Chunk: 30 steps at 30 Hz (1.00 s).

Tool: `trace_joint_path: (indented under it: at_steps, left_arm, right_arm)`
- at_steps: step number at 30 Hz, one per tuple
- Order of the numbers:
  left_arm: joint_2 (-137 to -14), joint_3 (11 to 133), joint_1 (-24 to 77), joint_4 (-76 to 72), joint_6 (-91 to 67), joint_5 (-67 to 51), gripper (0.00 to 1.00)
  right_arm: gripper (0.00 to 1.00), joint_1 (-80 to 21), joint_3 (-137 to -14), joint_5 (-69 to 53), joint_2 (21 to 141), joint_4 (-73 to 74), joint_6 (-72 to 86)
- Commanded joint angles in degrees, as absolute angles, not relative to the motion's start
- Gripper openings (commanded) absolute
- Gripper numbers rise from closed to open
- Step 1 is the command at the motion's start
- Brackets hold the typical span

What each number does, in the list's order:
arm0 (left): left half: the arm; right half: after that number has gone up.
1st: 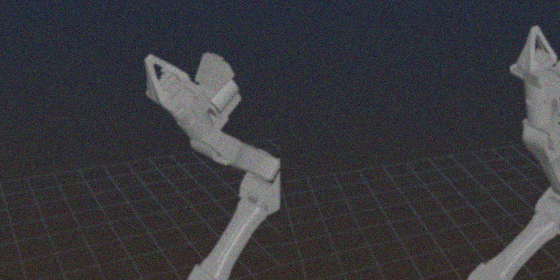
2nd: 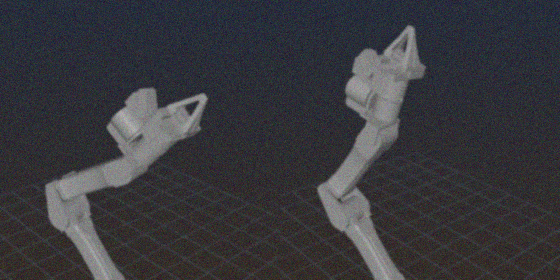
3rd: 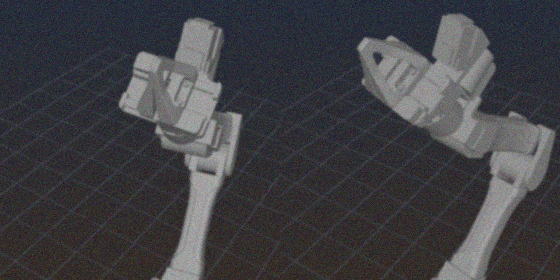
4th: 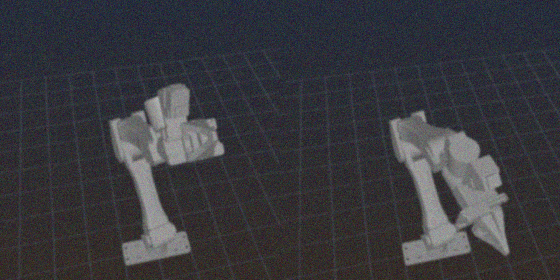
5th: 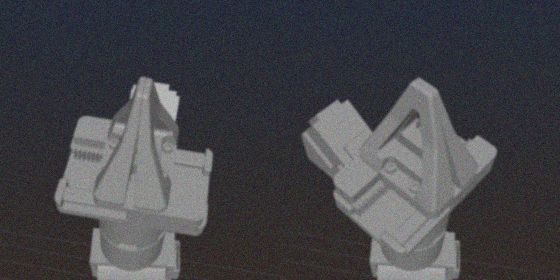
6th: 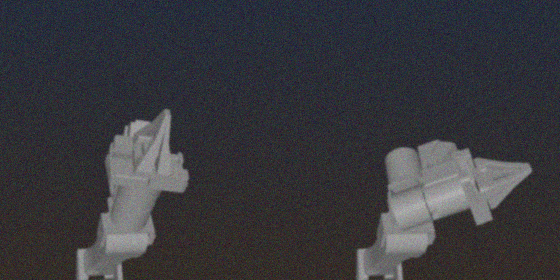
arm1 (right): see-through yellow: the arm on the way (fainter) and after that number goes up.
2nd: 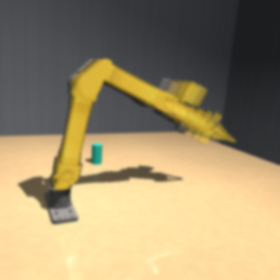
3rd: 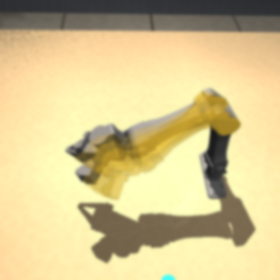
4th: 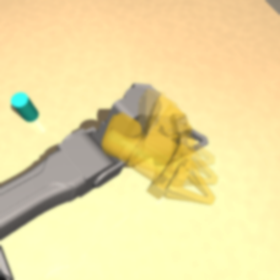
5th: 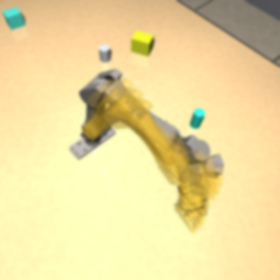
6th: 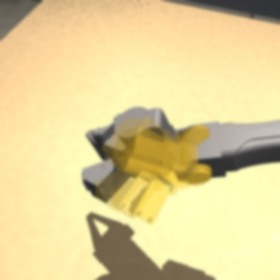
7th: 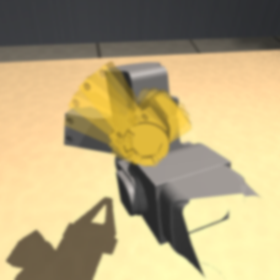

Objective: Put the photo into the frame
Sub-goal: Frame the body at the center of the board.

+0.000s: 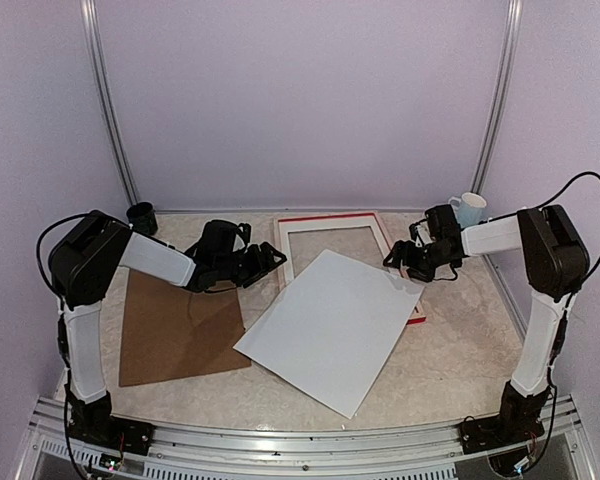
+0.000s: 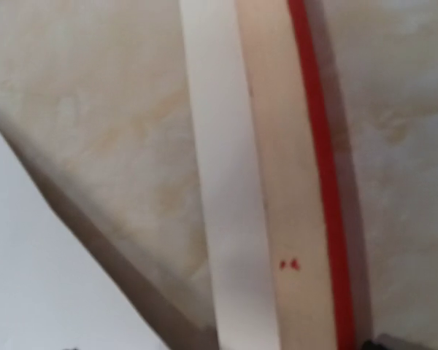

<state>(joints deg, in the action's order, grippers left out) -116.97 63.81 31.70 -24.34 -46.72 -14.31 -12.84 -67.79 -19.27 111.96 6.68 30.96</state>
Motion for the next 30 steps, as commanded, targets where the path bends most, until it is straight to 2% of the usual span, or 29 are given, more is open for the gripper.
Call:
trace_joint_path:
  at_steps: [1, 11, 30]
  left_arm:
    - [-118.40, 65.24, 32.75, -23.37, -45.09, -14.00, 0.79]
    - [-120.54, 65.70, 34.64, -23.76, -45.26, -15.41, 0.79]
    - [-110.07, 55.19, 39.75, -26.88, -46.38, -16.42, 0.79]
  right_arm:
    - [0.82, -12.30, -64.61, -24.42, 110.97, 3.36, 30.39]
    - [0.82, -13.71, -57.55, -25.97, 105.21, 1.07, 30.32]
    - [0.80, -21.44, -47.40, -25.68, 92.49, 0.16, 32.81]
